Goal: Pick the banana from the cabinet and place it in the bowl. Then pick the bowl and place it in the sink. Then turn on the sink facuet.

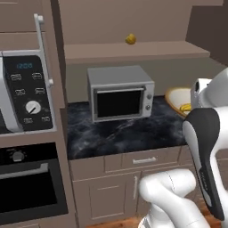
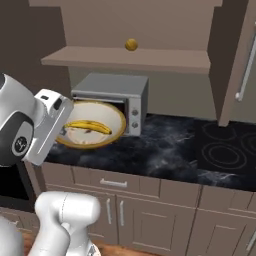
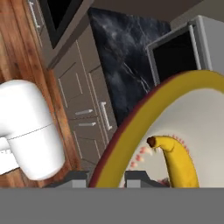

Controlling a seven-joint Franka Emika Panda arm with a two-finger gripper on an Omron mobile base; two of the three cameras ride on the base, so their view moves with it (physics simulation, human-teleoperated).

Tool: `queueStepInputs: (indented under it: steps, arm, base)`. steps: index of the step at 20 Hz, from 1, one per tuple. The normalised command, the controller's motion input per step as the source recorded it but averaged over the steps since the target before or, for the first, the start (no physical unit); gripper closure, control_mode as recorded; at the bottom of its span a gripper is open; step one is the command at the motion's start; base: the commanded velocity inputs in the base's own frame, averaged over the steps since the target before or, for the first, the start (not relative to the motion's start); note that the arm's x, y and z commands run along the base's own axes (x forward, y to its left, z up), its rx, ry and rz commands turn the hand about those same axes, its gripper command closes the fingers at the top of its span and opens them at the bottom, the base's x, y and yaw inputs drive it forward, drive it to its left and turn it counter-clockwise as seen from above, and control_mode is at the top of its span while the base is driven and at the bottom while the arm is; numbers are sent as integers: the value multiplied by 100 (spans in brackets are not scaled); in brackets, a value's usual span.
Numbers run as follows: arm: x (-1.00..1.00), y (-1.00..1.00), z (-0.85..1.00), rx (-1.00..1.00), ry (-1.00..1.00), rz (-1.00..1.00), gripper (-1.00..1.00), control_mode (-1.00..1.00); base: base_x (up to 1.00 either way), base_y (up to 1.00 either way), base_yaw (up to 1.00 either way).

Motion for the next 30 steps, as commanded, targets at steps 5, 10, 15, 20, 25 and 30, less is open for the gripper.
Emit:
queueStepInputs:
  steps: [5, 10, 15, 20, 25, 30]
  arm:
    - [0, 0, 0, 0, 0, 0, 100, 100]
    - [0, 0, 0, 0, 0, 0, 100, 100]
    - [0, 0, 0, 0, 0, 0, 100, 100]
    - [0, 0, 0, 0, 0, 0, 100, 100]
    - [0, 0, 0, 0, 0, 0, 100, 100]
    - [0, 0, 0, 0, 0, 0, 100, 100]
  base:
    - [-68, 0, 0]
    - [-52, 1, -43]
    - [-49, 0, -81]
    - [-41, 0, -83]
    - [-28, -8, -79]
    - [-4, -16, -77]
